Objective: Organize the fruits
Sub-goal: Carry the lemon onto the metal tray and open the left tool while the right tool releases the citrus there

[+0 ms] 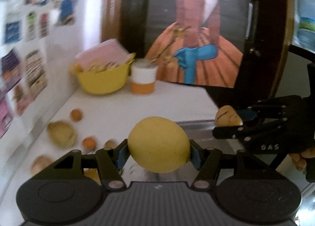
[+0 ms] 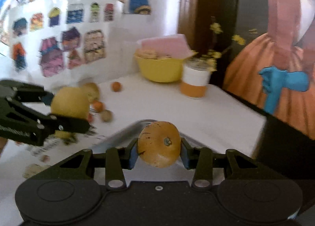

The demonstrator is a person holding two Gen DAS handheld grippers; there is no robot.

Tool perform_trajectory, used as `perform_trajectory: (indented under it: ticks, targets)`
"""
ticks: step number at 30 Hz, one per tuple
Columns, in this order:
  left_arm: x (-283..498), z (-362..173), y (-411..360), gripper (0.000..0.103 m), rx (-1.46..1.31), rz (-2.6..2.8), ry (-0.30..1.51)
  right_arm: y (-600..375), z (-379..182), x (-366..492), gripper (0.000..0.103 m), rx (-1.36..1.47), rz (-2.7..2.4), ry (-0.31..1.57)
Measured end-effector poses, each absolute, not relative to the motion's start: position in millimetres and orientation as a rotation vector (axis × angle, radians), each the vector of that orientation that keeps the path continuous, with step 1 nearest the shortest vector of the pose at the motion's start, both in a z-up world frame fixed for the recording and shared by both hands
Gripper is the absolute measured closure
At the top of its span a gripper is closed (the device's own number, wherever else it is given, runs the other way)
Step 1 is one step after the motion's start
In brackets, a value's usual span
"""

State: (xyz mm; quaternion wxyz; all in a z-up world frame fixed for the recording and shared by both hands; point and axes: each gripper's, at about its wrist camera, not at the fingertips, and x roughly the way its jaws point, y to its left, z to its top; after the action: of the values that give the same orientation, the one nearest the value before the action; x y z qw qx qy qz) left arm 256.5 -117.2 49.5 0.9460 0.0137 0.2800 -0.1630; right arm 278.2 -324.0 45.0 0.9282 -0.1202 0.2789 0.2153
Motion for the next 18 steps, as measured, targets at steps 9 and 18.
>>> perform_trajectory:
  ticks: [9, 18]
  targets:
    - [307, 11, -150, 0.037, 0.018, -0.374, 0.671, -342, 7, 307, 0.058, -0.245, 0.424, 0.584]
    - [321, -7, -151, 0.037, 0.024, -0.352, 0.723, -339, -14, 323, 0.058, -0.254, 0.427, 0.611]
